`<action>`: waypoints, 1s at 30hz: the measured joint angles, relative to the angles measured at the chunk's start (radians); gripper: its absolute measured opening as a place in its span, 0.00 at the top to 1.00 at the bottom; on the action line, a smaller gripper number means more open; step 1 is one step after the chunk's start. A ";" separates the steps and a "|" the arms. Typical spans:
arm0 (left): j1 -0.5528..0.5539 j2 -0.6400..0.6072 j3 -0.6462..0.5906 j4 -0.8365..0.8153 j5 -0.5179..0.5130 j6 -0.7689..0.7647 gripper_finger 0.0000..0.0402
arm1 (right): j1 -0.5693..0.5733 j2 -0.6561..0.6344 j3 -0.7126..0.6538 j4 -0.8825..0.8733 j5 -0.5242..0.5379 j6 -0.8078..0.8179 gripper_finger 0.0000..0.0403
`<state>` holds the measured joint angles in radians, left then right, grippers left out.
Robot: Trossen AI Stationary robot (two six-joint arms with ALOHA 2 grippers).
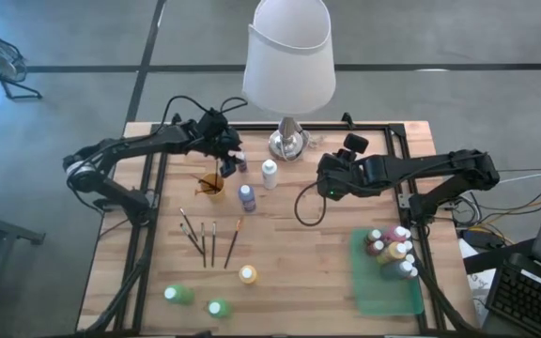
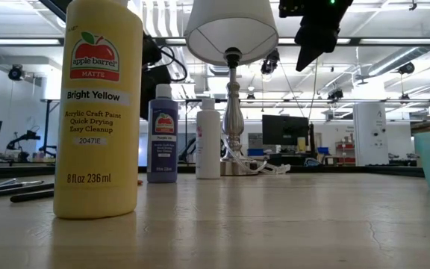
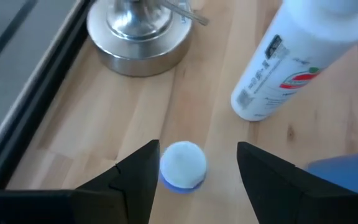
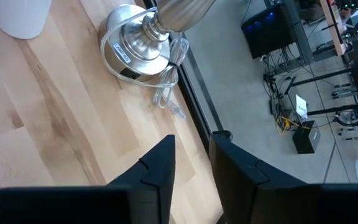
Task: Pick & Place Paint Supplies
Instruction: Put the purple paint bottle into the green bin
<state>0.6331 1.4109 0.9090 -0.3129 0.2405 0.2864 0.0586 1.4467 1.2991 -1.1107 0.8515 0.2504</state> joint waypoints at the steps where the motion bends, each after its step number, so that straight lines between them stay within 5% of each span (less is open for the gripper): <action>1: 0.000 0.000 0.001 0.002 -0.020 0.000 0.45 | 0.000 0.000 0.000 0.000 -0.005 0.000 0.75; 5: 0.000 0.000 0.001 -0.003 -0.088 0.001 0.45 | -0.001 0.000 0.000 0.000 -0.021 -0.001 0.73; 30: -0.002 0.094 -0.013 0.061 -0.072 -0.003 0.45 | 0.000 0.000 0.000 0.002 -0.022 0.000 0.83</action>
<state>0.6312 1.5052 0.8959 -0.2520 0.1682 0.2831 0.0586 1.4467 1.2991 -1.1091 0.8291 0.2501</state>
